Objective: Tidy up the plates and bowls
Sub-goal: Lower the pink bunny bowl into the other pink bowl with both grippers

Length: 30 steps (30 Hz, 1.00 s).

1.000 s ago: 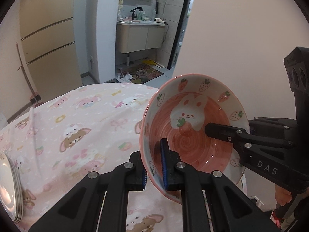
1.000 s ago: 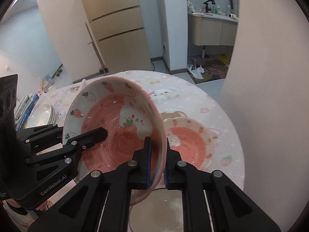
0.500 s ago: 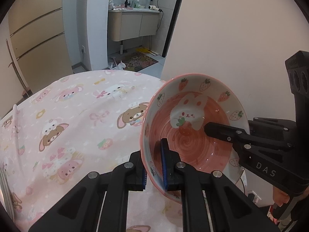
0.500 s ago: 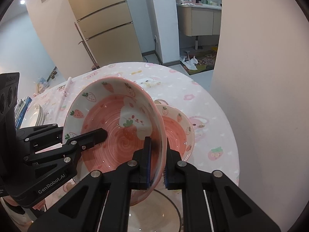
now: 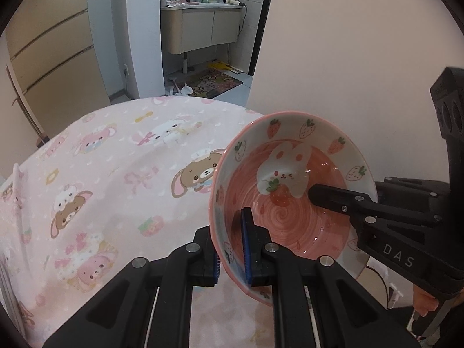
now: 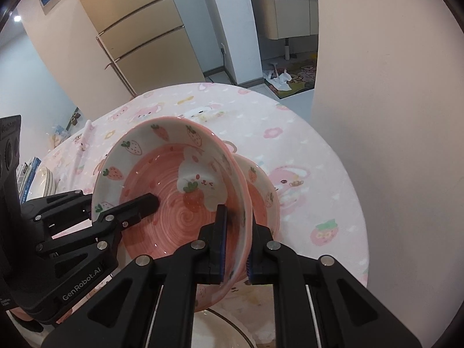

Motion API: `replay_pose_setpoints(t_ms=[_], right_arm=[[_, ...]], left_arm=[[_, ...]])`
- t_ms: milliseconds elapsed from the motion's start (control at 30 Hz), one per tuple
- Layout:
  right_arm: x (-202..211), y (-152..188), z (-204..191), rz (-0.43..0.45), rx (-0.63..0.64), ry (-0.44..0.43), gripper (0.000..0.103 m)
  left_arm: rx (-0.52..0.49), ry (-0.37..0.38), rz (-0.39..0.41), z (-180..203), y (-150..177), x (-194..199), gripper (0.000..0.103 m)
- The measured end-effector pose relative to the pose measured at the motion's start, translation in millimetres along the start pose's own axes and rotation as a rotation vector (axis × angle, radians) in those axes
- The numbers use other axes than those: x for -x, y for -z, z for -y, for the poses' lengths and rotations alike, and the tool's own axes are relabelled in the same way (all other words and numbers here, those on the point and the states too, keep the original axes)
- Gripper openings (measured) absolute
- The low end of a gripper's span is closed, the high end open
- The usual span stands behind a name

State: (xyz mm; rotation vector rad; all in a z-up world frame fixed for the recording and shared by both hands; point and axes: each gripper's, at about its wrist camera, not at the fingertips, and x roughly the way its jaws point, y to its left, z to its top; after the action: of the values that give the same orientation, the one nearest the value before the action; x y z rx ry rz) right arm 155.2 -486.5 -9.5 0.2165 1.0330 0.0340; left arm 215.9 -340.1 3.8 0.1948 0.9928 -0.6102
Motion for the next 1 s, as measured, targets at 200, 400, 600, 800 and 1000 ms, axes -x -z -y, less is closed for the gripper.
replay_pose_setpoints(t_ms=[200, 400, 600, 800, 1000], right_arm=[[0.3, 0.9, -0.2, 0.008, 0.02, 0.037, 0.011], [1.4, -1.4, 3.7, 0.03, 0.031, 0.09, 0.012], [1.0, -3.4, 7.9, 0.036, 0.028, 0.089, 0.01], [0.0, -1.7, 8.7, 0.033, 0.025, 0.079, 0.01], [-0.3, 1.9, 9.3, 0.03, 0.026, 0.069, 0.01]], left_arm=[[-0.066, -0.042, -0.003, 10.2, -3.5, -4.4, 0.014], [-0.115, -0.061, -0.017, 12.1, -10.3, -18.2, 0.016], [-0.078, 0.006, -0.048, 3.0, -9.9, -29.3, 0.018], [-0.088, 0.019, -0.029, 0.6, -8.8, -30.2, 0.018], [-0.076, 0.038, -0.014, -1.1, -1.1, -23.9, 0.019]])
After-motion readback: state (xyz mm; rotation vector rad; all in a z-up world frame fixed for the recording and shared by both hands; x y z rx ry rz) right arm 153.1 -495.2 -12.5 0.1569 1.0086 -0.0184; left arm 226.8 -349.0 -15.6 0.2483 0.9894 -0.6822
